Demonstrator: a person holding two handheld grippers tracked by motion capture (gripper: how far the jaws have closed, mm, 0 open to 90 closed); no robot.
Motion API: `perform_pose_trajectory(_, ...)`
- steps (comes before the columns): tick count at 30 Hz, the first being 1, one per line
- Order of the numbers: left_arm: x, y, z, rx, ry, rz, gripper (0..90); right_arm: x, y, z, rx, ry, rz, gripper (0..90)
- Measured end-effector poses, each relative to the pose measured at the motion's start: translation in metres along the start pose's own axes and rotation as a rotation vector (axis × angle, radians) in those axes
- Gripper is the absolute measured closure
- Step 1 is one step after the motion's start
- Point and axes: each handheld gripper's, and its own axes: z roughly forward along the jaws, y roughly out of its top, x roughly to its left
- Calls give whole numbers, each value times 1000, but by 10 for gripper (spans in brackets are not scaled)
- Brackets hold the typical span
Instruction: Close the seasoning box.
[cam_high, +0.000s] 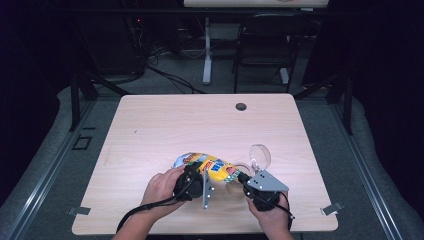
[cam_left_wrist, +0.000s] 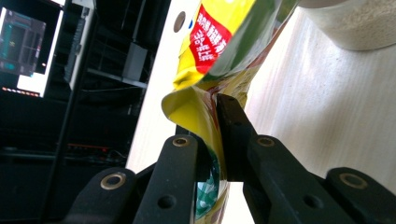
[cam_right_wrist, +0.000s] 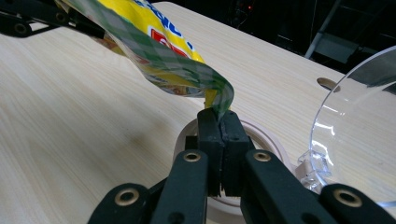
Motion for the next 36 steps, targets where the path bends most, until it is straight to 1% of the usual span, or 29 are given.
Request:
perform_pose_trajectory(6,-3,-4,3,-15,-27,-70,852,0,0,0,-1,0,0,898)
perform_pose_trajectory(8,-3,-5,4,-26,-28,-98,854,-1,1,0,-3,-1,1,897)
perform_pose_trajectory(15,-5,-10,6,-41,-51,-147,853,-1,2,0,-13,-7,0,895)
perform_pose_trajectory(20,-5,-15,9,-53,-78,-200,854,-1,3,0,-24,-6,4,895)
perform_pose_trajectory(24,-4,-19,10,-64,-107,-240,854,-1,5,1,-29,-3,0,895)
perform_pose_trajectory(29,-6,-24,12,-70,-123,-278,855,-1,6,2,-38,-3,6,898)
perform_pose_trajectory(30,-6,-25,12,-66,-133,-278,855,-1,6,3,-41,-3,10,899)
perform_pose_trajectory(32,-7,-27,14,-78,-138,-303,856,-2,6,3,-43,0,12,900)
perform_pose_trajectory(34,-7,-29,15,-76,-158,-320,857,-2,7,4,-45,-1,11,900)
perform_pose_trajectory(36,-8,-32,16,-81,-169,-349,858,-2,7,4,-49,1,11,900)
